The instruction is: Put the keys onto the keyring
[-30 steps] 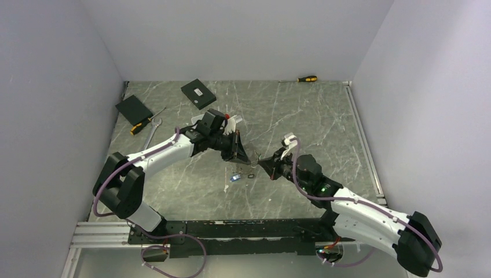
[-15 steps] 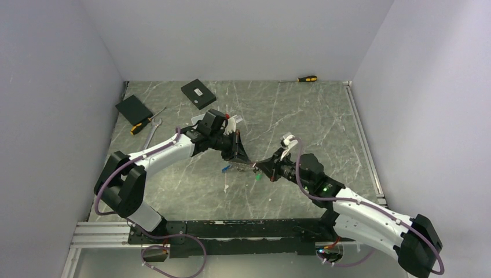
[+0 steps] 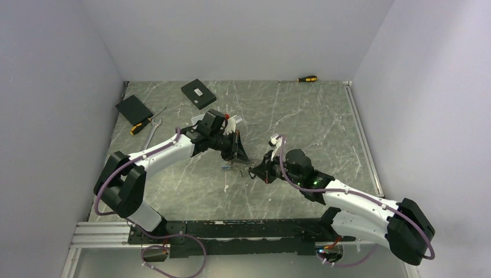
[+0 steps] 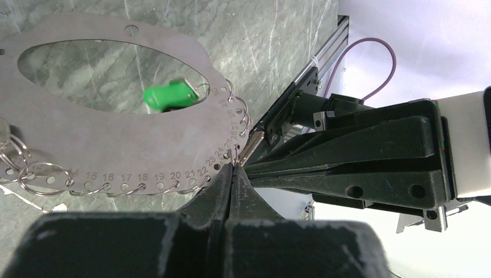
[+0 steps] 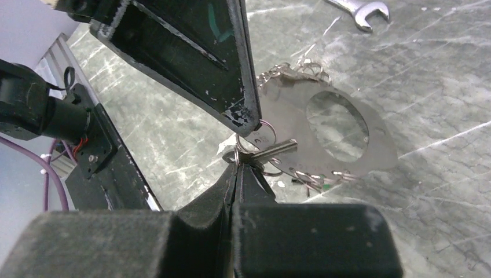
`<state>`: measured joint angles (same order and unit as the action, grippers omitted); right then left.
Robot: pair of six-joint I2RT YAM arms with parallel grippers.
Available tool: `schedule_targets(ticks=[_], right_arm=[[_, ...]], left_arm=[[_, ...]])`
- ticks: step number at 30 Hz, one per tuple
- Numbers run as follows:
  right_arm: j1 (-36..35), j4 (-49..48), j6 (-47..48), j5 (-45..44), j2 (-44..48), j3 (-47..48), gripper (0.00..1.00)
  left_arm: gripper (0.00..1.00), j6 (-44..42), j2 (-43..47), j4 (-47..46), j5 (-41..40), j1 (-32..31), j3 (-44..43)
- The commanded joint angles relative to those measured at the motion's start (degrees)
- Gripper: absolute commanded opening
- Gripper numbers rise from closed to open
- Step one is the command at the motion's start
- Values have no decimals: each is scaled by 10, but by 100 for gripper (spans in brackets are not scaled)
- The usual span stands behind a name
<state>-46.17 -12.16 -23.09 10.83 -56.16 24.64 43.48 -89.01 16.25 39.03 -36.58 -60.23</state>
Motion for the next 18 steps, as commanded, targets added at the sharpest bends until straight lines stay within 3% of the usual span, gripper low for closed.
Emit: schedule_targets(ticks=[1, 18], right_arm=[[0, -3, -8, -13, -9, 19, 0], [1, 14, -15, -47, 8, 11, 0]], left_arm=[[0, -6, 31, -30, 15, -2, 8], [0, -18, 54, -64, 34, -2, 32]])
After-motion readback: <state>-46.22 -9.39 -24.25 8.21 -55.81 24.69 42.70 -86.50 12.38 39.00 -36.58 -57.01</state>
